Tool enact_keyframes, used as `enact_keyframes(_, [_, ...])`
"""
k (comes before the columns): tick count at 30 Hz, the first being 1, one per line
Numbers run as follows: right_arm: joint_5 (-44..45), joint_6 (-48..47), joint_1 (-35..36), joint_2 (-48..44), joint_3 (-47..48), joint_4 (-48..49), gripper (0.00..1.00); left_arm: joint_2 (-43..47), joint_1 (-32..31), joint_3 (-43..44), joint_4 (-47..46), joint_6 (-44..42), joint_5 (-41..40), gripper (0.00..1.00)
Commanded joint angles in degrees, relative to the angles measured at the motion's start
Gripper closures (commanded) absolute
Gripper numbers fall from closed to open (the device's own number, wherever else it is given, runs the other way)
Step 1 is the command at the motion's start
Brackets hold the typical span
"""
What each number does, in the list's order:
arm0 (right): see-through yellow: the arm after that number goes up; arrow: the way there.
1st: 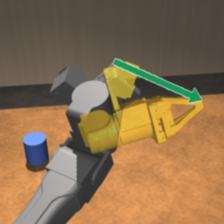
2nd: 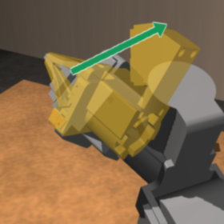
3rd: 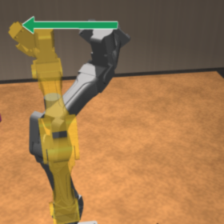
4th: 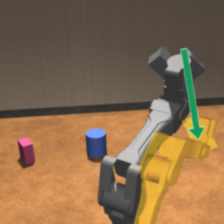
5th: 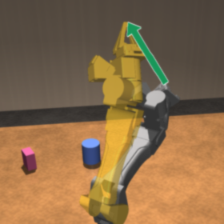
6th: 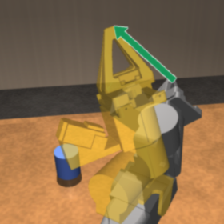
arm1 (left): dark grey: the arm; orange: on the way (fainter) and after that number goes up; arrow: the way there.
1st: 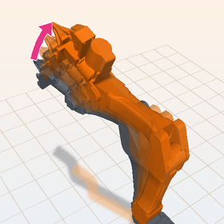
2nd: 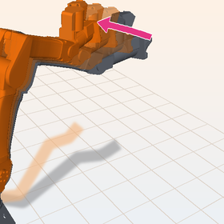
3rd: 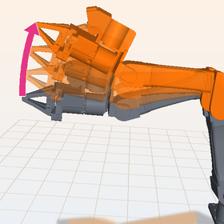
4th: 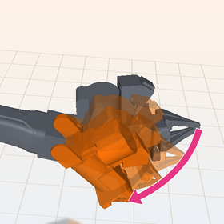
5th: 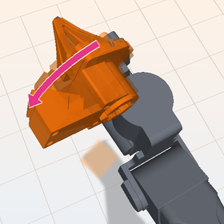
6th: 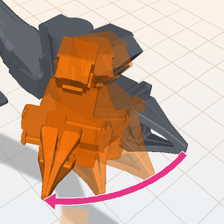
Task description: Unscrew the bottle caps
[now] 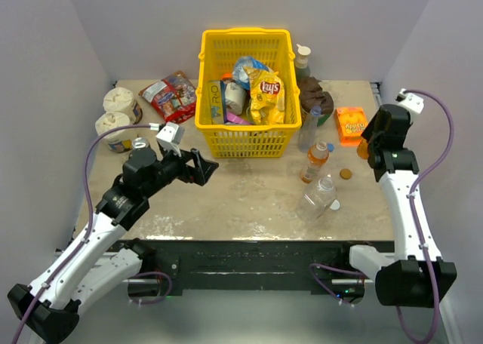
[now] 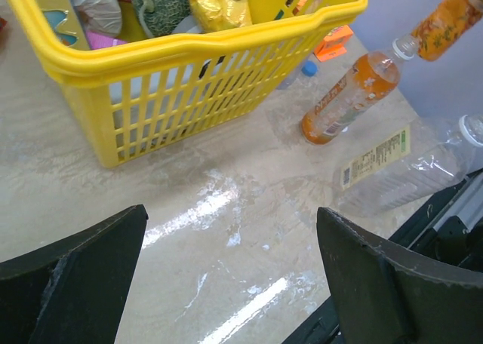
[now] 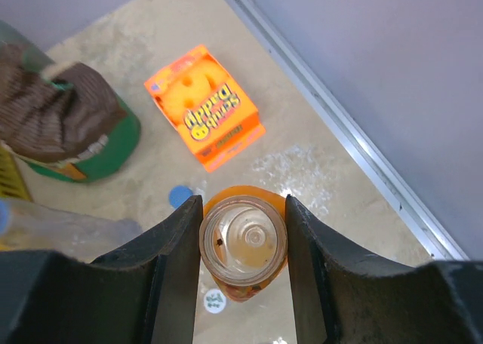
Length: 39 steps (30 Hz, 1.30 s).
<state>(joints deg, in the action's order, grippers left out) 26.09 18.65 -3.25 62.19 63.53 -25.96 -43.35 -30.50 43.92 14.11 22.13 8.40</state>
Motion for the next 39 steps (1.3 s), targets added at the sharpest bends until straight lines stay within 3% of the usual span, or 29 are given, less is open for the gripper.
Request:
enact_keyframes(1, [1.08,-2.04,-2.02,0.29,-6.29,8.89,1.00,2.22,0.35,0.81,1.01,0.99,-6.55,0.00])
enact_keyframes(14, [-5.86,-5.47,-9.06,6.53,-16.06,21.38,1.00,3.45,0.35,0.20,1.18,1.86,-8.05,0.00])
enact_keyframes(28, [-7.81,-6.35,-11.26,11.72,-22.30,33.06,1.00,3.10,0.35,0.64,0.92,2.04,-8.32,0.00])
enact_keyframes(39, [-7.01,-5.56,-11.34,12.60,-26.35,35.01,1.00,2.13,0.35,1.34,0.57,1.86,-8.32,0.00])
